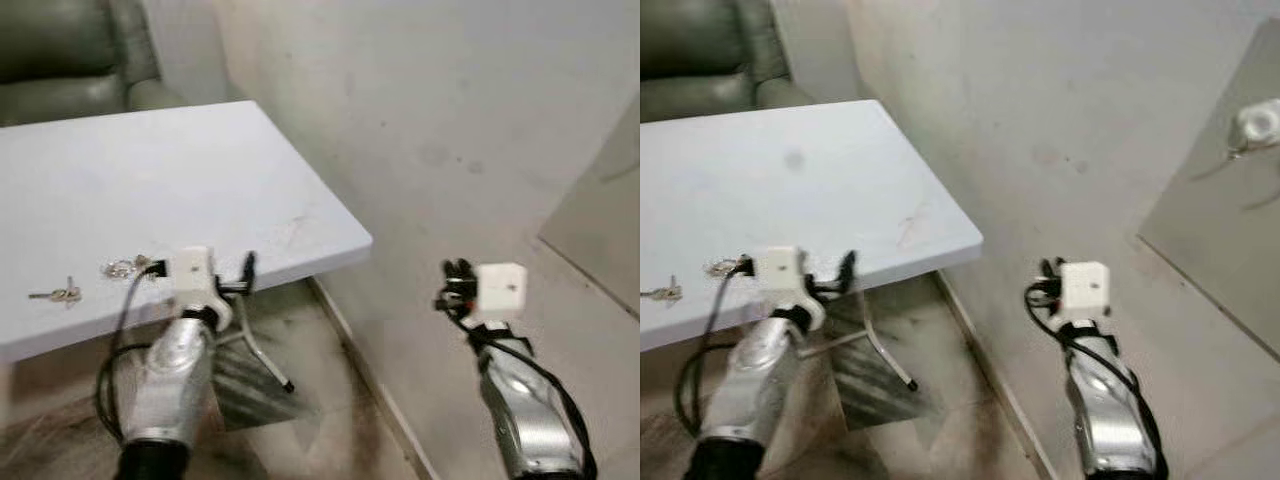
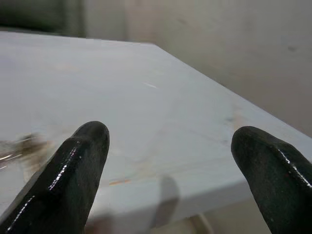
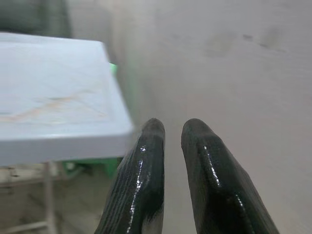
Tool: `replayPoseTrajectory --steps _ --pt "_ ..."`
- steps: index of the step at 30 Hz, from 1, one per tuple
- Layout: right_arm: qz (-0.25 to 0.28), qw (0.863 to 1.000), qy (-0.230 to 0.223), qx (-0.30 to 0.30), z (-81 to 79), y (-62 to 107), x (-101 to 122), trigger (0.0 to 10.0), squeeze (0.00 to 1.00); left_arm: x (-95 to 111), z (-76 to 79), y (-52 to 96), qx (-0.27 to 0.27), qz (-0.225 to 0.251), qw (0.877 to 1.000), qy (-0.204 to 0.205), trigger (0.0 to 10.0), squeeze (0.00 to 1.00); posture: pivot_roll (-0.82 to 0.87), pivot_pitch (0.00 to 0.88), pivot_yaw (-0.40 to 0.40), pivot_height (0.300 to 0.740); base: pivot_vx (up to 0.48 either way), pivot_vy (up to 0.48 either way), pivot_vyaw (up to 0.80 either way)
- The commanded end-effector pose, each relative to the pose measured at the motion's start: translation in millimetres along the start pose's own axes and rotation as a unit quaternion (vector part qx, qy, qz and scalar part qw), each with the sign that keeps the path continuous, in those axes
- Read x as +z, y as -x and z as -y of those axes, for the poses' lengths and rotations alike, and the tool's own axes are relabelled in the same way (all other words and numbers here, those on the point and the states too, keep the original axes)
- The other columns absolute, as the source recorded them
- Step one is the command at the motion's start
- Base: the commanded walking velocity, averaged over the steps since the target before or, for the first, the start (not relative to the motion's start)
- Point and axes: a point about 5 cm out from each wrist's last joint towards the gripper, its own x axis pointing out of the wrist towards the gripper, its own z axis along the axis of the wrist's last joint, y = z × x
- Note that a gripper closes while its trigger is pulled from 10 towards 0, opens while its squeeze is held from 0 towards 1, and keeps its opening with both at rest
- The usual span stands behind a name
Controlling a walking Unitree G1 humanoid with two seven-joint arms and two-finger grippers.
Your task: Hang keys on a hook
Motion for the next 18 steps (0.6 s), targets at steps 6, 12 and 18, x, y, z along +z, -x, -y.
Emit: replayPoseTrajectory --steps 6,12,18 --pt "-0.006 1.000 0.001 -0.010 8.4 4.1 -2.3 10.0 0.00 -2.4 9.8 2.2 -0.021 0.001 1.000 -0.004 10.0 0.00 0.02 0.029 -0.069 0.740 0.000 0.000 0.80" --pt "-0.006 1.000 0.003 -0.007 7.4 3.8 -1.9 10.0 0.00 -1.9 11.0 2.3 -0.023 0.005 1.000 -0.003 10.0 0.00 0.02 0.025 -0.073 0.740 0.000 0.000 0.80" --pt "-0.006 1.000 0.005 -0.005 7.4 3.7 -1.3 10.0 0.00 -1.8 11.2 2.8 -0.023 0.005 1.000 -0.004 10.0 0.00 0.02 0.029 -0.074 0.740 0.000 0.000 0.80"
